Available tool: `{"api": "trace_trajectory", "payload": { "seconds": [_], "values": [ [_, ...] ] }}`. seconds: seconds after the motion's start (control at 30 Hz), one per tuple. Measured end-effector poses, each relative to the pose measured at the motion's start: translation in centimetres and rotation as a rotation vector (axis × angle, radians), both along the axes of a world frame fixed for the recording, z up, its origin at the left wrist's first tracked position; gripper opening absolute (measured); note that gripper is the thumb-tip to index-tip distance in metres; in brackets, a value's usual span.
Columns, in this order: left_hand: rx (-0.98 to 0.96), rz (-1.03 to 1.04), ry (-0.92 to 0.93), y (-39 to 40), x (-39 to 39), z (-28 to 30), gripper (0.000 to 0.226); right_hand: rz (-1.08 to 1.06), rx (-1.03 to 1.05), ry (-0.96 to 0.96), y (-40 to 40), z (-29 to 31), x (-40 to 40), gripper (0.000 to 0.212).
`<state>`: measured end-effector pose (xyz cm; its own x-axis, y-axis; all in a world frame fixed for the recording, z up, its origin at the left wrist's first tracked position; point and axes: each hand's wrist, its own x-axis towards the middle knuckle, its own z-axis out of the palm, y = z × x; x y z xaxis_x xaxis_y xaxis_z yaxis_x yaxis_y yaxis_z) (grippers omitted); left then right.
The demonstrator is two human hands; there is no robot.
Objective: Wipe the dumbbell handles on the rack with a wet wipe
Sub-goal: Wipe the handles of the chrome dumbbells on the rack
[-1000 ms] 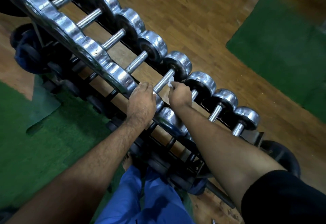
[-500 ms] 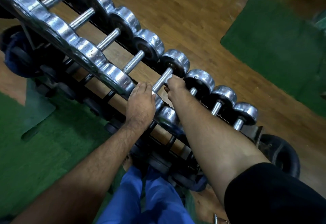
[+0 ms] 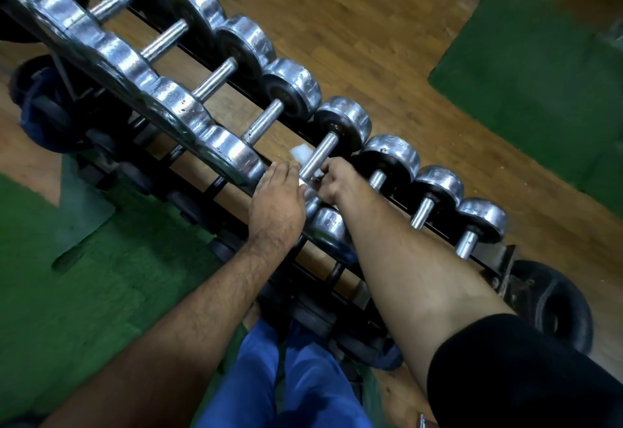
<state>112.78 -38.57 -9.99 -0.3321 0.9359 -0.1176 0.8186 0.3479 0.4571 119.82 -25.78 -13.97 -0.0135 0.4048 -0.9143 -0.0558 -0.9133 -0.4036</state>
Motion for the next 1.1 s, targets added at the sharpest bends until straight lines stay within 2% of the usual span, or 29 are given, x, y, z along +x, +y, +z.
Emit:
{"api": "trace_trajectory", "payload": {
  "seconds": [0.1,0.23,0.33,0.43,0.5,0.6,0.67,0.87,0.93,1.03,1.1],
  "values": [
    [-0.001,-0.001,-0.004,0.0,-0.1,0.2,0.045,0.090,-0.011,0.020,-0.9,1.4,-0.1,0.019],
    [0.004,-0.021,0.006,0.0,-0.2,-0.1,0.044,-0.106,0.025,0.046,1.2,1.9,-0.3,0.027],
    [0.001,-0.013,0.012,0.0,-0.1,-0.3,0.045,0.072,0.000,0.053,-0.6,2.7,0.0,0.030],
    [-0.004,-0.008,0.006,0.0,0.0,-0.3,0.046,0.236,0.020,-0.033,-1.9,3.1,0.4,0.031],
    [-0.010,-0.010,-0.003,0.0,-0.1,-0.3,0.046,0.200,0.050,-0.085,-1.8,3.2,0.4,0.032],
    [-0.017,-0.007,-0.006,0.1,-0.1,-0.2,0.046,-0.021,0.118,-0.145,-1.9,2.8,0.2,0.028],
    [-0.019,-0.011,-0.004,0.1,-0.1,-0.2,0.045,-0.023,0.195,-0.215,-2.4,2.5,-0.2,0.019],
    [-0.019,0.003,0.011,0.1,0.0,-0.4,0.045,0.372,0.400,-0.384,-3.4,2.4,0.4,0.012],
    [-0.022,0.001,0.008,0.1,0.0,-0.4,0.045,0.415,0.476,-0.459,-3.8,2.7,0.9,0.018],
    [-0.018,-0.012,0.001,0.1,-0.3,-0.6,0.045,0.471,0.750,-0.533,-4.8,3.4,1.1,0.017],
    [-0.009,-0.011,-0.003,0.0,-0.4,-0.5,0.045,0.676,0.921,-0.585,-4.9,3.8,1.3,0.021]
  ]
}}
